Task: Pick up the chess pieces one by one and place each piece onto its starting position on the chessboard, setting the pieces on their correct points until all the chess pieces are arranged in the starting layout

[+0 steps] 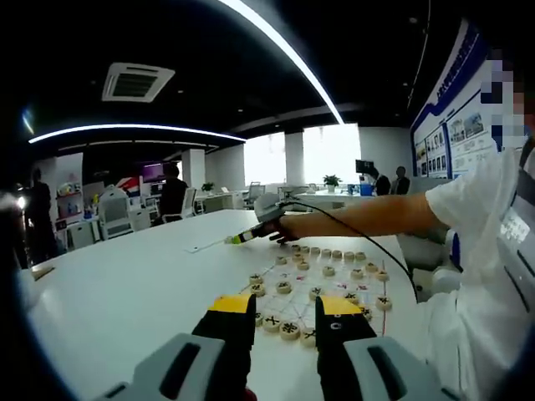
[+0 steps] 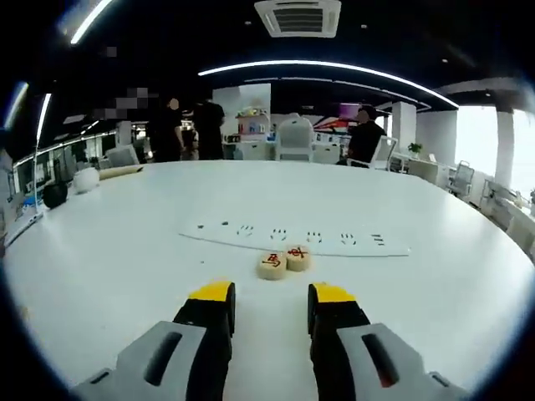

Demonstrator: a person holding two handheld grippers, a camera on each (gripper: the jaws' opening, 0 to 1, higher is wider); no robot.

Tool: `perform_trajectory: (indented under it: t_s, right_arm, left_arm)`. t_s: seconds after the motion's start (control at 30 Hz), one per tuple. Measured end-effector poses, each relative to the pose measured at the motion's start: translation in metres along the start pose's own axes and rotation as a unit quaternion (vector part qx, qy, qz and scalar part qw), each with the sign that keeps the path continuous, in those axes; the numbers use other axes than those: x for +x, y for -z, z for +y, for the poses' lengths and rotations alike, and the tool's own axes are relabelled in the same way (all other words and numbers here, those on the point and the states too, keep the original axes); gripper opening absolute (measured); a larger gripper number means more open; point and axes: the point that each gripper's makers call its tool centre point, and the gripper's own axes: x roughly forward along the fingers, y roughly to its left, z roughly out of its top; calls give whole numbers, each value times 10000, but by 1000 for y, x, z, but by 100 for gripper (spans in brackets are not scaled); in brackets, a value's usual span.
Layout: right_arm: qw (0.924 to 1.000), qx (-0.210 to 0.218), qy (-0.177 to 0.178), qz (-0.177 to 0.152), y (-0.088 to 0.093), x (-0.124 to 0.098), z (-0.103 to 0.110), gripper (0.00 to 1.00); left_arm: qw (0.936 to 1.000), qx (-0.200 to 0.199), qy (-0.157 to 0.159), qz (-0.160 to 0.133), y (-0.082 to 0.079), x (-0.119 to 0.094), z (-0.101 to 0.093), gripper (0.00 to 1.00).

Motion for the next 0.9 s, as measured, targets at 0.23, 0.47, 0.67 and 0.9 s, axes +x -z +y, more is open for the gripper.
perform_trajectory:
  t_s: [0.23,0.47,0.67,0.9]
  right_arm:
    - [9997,-227,9,29,4,9,13,35]
    - [9999,-138,-30,52,8,3,7,18]
    - [9990,-95,-442,36,1,-3,11,18]
    - [9896,-566,-1307,-182,-4,-87,44,18]
  left_arm:
    - [10000,-30,-13,32,3,0,4,30]
    - [10000,-45,-5,-18,1,-2,3,30]
    - [10000,-33,-9,-19,2,-3,1,30]
    - [10000,13,2,-40,-1,-3,-2,30]
